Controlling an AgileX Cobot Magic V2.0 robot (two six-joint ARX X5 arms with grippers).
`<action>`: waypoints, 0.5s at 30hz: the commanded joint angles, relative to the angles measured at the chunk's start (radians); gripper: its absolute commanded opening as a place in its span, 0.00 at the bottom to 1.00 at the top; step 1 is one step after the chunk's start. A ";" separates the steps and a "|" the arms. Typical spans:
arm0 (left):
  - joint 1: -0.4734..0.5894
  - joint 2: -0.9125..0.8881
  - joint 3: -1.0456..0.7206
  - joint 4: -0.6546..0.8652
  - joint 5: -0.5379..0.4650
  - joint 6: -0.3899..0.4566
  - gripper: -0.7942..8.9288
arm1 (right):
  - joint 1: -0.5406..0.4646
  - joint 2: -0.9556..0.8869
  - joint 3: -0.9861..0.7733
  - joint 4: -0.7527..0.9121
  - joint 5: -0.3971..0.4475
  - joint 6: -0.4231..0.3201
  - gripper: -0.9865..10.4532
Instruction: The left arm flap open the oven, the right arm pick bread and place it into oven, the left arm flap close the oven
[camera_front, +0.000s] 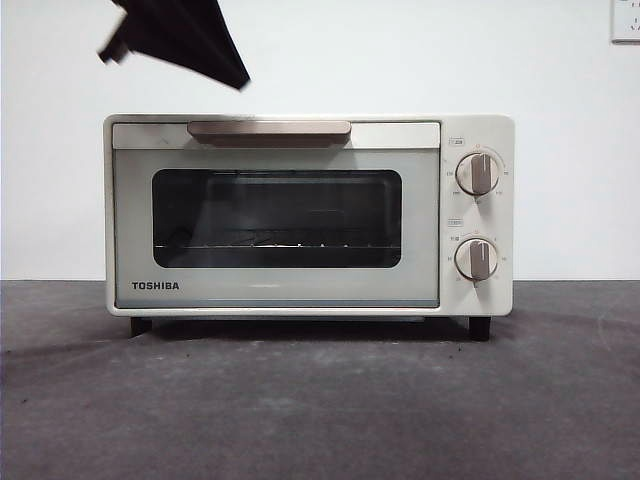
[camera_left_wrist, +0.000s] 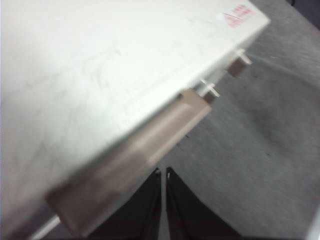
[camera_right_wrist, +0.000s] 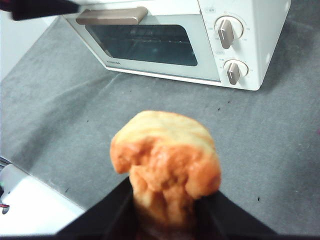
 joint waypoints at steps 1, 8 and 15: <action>-0.010 0.038 0.024 0.050 -0.027 0.024 0.10 | 0.004 -0.004 0.006 0.011 -0.003 0.024 0.19; -0.011 0.093 0.024 0.072 -0.053 0.020 0.10 | 0.004 -0.003 0.006 0.010 -0.003 0.026 0.19; -0.019 0.109 0.024 0.027 -0.053 0.025 0.10 | 0.004 -0.003 0.006 0.011 0.002 0.025 0.19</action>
